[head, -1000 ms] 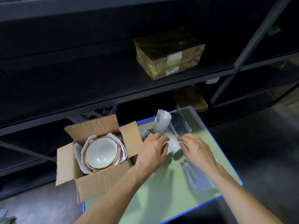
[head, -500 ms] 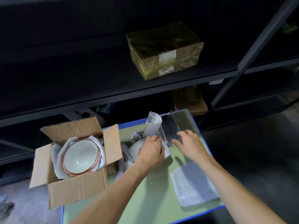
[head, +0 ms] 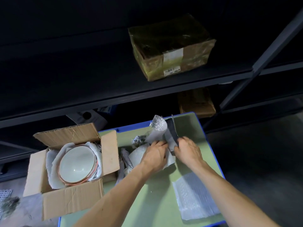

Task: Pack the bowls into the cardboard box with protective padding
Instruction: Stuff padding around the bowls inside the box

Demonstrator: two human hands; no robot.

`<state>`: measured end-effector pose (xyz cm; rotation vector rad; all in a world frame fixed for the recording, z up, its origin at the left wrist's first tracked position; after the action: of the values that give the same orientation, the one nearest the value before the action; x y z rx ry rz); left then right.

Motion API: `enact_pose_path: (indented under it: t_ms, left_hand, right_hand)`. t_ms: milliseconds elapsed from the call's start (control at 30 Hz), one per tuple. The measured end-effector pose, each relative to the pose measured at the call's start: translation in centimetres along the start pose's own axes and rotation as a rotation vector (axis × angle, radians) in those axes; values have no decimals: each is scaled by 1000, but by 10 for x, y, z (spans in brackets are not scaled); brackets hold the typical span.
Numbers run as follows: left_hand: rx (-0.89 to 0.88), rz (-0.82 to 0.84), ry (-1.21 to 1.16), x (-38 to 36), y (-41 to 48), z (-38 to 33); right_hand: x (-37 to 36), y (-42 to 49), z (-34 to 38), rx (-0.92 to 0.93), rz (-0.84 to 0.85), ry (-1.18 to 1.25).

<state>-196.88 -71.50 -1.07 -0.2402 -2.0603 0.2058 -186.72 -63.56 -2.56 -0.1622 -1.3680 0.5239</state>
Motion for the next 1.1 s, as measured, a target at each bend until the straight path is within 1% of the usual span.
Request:
enact_pose_path:
  t_ms: [100, 233, 333, 467, 667, 800, 900, 1000, 1100]
  left_hand:
    - [1, -29, -24, 4, -1, 0]
    - [-38, -58, -9, 9, -3, -5]
    - [-15, -75, -29, 8, -5, -1]
    - [-46, -142, -48, 11, -9, -8]
    - [-91, -184, -111, 11, -13, -25]
    - [-80, -241, -260, 24, -15, -41]
    - [-26, -278, -453, 31, -19, -45]
    - [80, -292, -593, 29, -24, -34]
    - [118, -328, -734, 29, -33, -28]
  right_hand:
    - [7, 0, -5, -22, -61, 43]
    - [20, -2, -15, -52, -94, 54]
    - [32, -9, -27, -81, -101, -5]
    - [45, -26, -46, -105, -131, -87]
    - [65, -55, -59, -100, -215, 7]
    - [74, -77, -59, -53, -247, 191]
    - [79, -96, -52, 35, -245, 338]
    - [79, -112, -41, 105, -176, 436]
    - [75, -122, -30, 145, -111, 469]
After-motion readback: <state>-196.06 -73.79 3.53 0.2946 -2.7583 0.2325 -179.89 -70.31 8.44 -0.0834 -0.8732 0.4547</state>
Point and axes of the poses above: each hand's wrist, its own y-axis towards the middle knuckle, its own x-axis out of the back of the hand, z = x × y, the point moved 8 cm from there along y, towards the middle knuckle, and after that the axes turned 11 degrees about -x, right-handed, at the moved point
